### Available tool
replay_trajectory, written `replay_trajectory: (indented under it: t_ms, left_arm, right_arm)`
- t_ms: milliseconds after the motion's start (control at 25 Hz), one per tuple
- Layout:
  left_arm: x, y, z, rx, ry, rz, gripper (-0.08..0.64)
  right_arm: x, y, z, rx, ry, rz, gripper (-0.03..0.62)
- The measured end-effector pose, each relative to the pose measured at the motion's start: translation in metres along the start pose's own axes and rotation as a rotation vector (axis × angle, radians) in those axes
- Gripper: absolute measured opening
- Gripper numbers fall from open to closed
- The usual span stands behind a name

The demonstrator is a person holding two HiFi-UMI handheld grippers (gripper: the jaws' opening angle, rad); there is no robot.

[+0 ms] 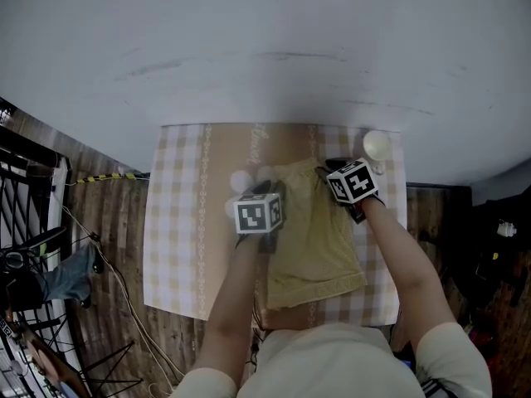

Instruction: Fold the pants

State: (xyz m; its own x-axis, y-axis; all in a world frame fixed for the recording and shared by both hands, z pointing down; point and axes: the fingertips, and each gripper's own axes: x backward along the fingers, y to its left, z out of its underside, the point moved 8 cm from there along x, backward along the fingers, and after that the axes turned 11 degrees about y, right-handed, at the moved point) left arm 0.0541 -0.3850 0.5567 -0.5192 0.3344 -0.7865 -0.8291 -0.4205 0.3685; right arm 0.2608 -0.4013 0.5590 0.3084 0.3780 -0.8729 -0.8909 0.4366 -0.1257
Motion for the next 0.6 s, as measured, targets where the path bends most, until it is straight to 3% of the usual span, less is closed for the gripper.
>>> replay_trajectory:
  t_ms: [240, 280, 320, 440, 600]
  left_arm:
    - [-0.011, -0.005, -0.004, -0.076, 0.064, -0.012, 0.09]
    - [-0.011, -0.004, -0.005, -0.074, 0.063, -0.01, 0.079]
    - [-0.01, -0.004, -0.005, -0.07, 0.058, -0.007, 0.069]
    - [-0.002, -0.003, -0.005, -0.085, 0.025, -0.007, 0.052]
    - [0.018, -0.009, -0.01, -0.161, -0.054, -0.008, 0.049]
  right_arm:
    - [-0.002, -0.002, -0.001, 0.0, 0.024, -0.025, 0.103]
    - [-0.003, 0.0, -0.001, 0.005, 0.028, -0.035, 0.081]
    - [-0.003, 0.002, 0.0, 0.012, 0.031, -0.042, 0.026]
    - [0.0, 0.008, 0.001, 0.054, 0.036, -0.018, 0.017]
    - [0.021, 0.011, -0.001, 0.09, -0.021, 0.001, 0.017]
